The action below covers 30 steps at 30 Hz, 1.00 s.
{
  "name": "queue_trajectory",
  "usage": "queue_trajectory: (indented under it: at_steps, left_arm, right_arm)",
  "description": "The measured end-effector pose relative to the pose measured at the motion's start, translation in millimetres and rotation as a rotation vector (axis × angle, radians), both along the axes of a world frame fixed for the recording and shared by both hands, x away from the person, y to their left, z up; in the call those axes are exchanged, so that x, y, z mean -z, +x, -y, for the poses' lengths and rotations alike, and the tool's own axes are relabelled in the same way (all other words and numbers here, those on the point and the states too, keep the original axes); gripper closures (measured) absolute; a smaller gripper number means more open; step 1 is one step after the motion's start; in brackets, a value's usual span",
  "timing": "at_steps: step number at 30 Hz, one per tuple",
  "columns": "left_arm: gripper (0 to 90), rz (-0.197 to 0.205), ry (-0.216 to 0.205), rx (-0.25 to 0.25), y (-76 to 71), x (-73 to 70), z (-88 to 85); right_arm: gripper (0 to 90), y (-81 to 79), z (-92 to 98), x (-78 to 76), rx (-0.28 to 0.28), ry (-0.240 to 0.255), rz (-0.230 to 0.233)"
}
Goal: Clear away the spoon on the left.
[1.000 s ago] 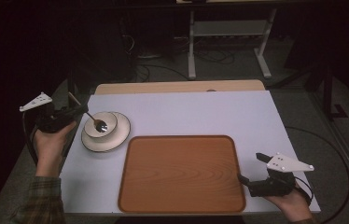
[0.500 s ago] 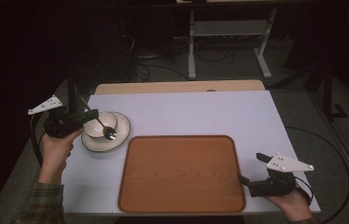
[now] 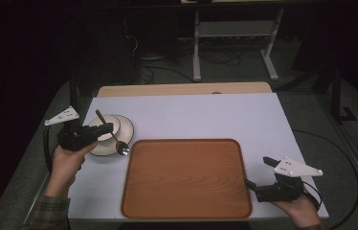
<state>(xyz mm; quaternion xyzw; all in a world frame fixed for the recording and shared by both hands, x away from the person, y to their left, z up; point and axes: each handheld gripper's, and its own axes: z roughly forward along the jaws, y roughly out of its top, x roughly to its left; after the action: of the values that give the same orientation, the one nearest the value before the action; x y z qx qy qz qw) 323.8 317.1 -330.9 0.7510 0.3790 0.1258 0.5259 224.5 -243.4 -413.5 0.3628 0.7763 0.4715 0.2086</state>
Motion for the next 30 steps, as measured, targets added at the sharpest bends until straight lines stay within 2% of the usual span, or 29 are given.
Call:
queue_trajectory:
  at_steps: [2,10,22,30]
  left_arm:
    - [88.6,-0.009,0.002,0.024,-2.9,3.5,5.6]
    - [88.6,-0.046,0.073,0.105,-15.4,19.9,29.1]
    - [88.6,-0.080,0.158,0.164,-23.1,36.4,49.1]
    - [88.6,-0.087,0.164,0.189,-23.8,39.5,57.2]
  right_arm:
    - [2.0,0.0,0.2,0.0,0.000,-0.002,0.000]
    - [2.0,0.2,1.2,-0.1,0.001,0.000,0.002]
    - [2.0,-0.2,1.0,-0.3,0.000,-0.001,0.002]
    - [2.0,-0.1,1.2,0.0,-0.003,-0.004,0.002]
